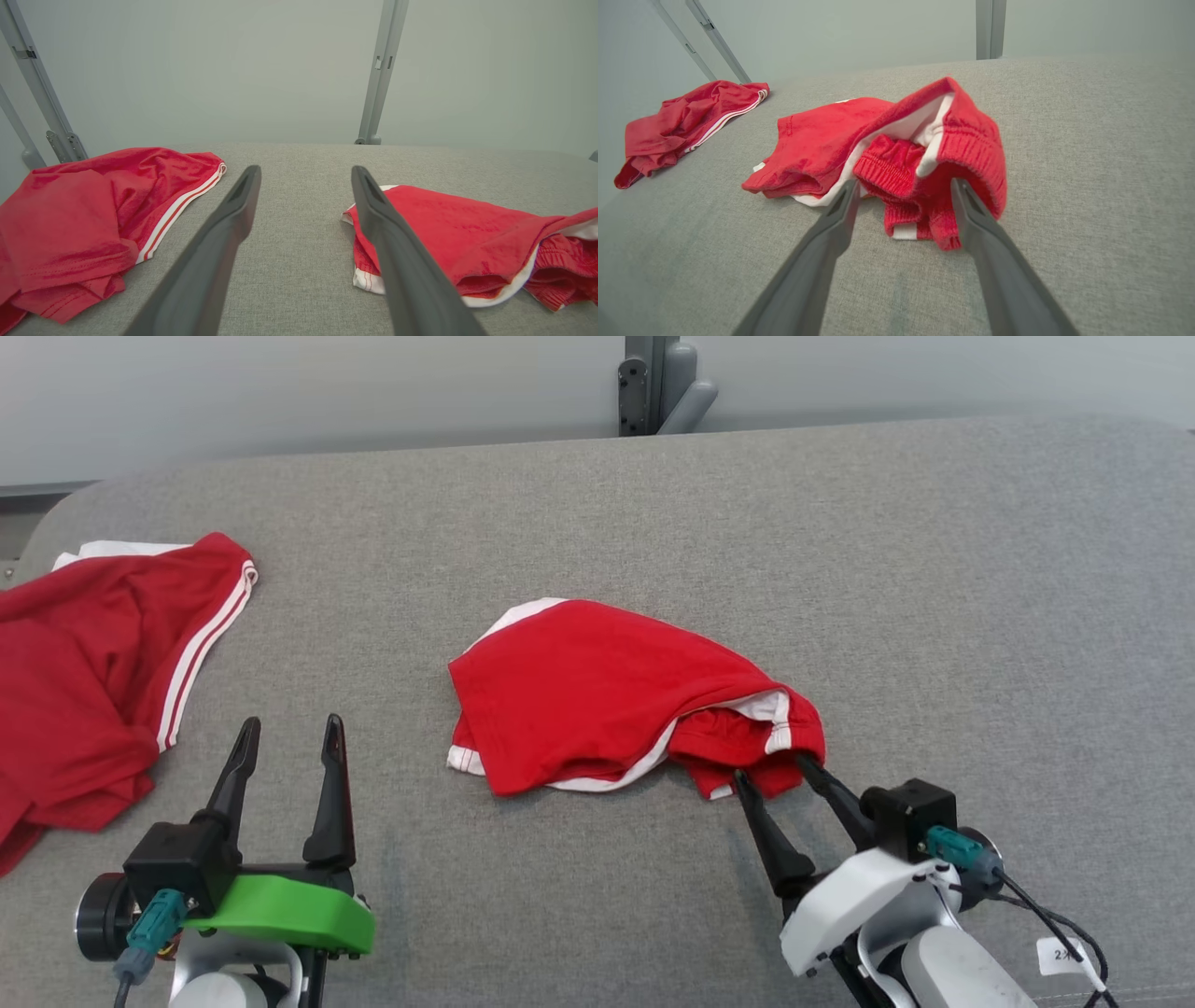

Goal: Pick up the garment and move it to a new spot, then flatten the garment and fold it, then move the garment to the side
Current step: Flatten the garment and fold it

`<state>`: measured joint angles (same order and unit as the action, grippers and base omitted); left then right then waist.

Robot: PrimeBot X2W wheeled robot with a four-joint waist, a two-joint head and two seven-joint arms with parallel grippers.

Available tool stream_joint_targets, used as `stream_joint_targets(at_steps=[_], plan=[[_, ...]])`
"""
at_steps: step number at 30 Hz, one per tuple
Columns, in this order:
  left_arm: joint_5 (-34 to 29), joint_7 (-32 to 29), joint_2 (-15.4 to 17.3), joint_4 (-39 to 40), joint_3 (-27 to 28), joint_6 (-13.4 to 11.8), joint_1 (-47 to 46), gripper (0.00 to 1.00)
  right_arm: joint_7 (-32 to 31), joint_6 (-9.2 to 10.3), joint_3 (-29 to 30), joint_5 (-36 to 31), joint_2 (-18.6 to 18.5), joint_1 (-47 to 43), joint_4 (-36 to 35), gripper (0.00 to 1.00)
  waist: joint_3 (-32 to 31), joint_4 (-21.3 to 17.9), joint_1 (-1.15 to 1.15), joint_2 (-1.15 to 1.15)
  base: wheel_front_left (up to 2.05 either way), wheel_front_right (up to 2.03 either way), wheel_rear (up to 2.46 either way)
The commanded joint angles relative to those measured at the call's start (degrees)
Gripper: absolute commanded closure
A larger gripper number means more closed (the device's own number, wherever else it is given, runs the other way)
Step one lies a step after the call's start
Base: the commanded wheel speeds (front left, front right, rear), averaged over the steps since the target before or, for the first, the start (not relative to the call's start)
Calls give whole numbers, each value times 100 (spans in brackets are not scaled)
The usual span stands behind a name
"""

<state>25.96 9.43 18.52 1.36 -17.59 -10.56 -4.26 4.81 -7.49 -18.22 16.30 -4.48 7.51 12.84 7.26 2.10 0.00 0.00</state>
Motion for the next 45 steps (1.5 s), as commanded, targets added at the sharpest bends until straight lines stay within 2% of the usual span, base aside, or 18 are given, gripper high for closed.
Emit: stream_joint_targets(at_steps=[1, 3, 4, 5, 6, 7, 14, 19, 26, 34, 39, 45], plan=[[28, 32, -19, -24, -4, 20, -100, 0, 84, 0, 26, 7, 0, 143, 96, 0, 110, 74, 0, 0, 0, 0, 0], [26, 43, -27, -49, -22, 35, -142, 0, 185, 0, 89, -35, 18, 305, 266, 0, 152, 106, 0, 0, 0, 0, 0], [27, 48, -27, -56, -20, 35, -160, 0, 235, 0, 119, -46, 25, 371, 325, 18, 166, 113, 0, 0, 0, 0, 0], [31, 62, -29, -66, -21, 34, -163, 0, 309, 0, 147, -68, 29, 428, 356, 58, 175, 117, 0, 0, 0, 0, 0], [36, 75, -30, -79, -20, 32, -162, 0, 339, 0, 163, -76, 32, 462, 402, 73, 183, 120, 0, 0, 0, 0, 0], [39, 76, -30, -88, -14, 28, -160, 0, 398, 0, 180, -108, 22, 486, 418, 100, 192, 117, 0, 0, 0, 0, 0], [66, 125, -16, -129, 13, -10, -202, 0, 466, 0, 12, -164, -120, 550, 191, 100, 231, 51, 0, 0, 0, 0, 0], [61, 118, 22, -103, 18, -31, -234, 0, -217, 0, -574, 51, -517, 486, -385, 100, 273, -39, 0, 0, 0, 0, 0], [74, 109, 49, -77, 15, -52, -280, 0, -1075, 0, -1373, 389, -1026, 408, -1617, 100, 351, -89, 0, 0, 0, 0, 0], [100, 130, 82, -66, 30, -71, -347, 0, -1125, 0, -1669, 636, -943, 932, -2811, 100, 433, -119, 0, 0, 0, 0, 0], [107, 130, 84, -49, 37, -98, -379, 0, -1058, 0, -1456, 791, -757, 1405, -3107, 100, 477, -160, 0, 0, 0, 0, 0], [114, 144, 49, -10, 15, -119, -416, 0, -1005, 0, -398, 854, -686, 1125, -2748, 100, 622, -206, 0, 0, 0, 0, 0]])
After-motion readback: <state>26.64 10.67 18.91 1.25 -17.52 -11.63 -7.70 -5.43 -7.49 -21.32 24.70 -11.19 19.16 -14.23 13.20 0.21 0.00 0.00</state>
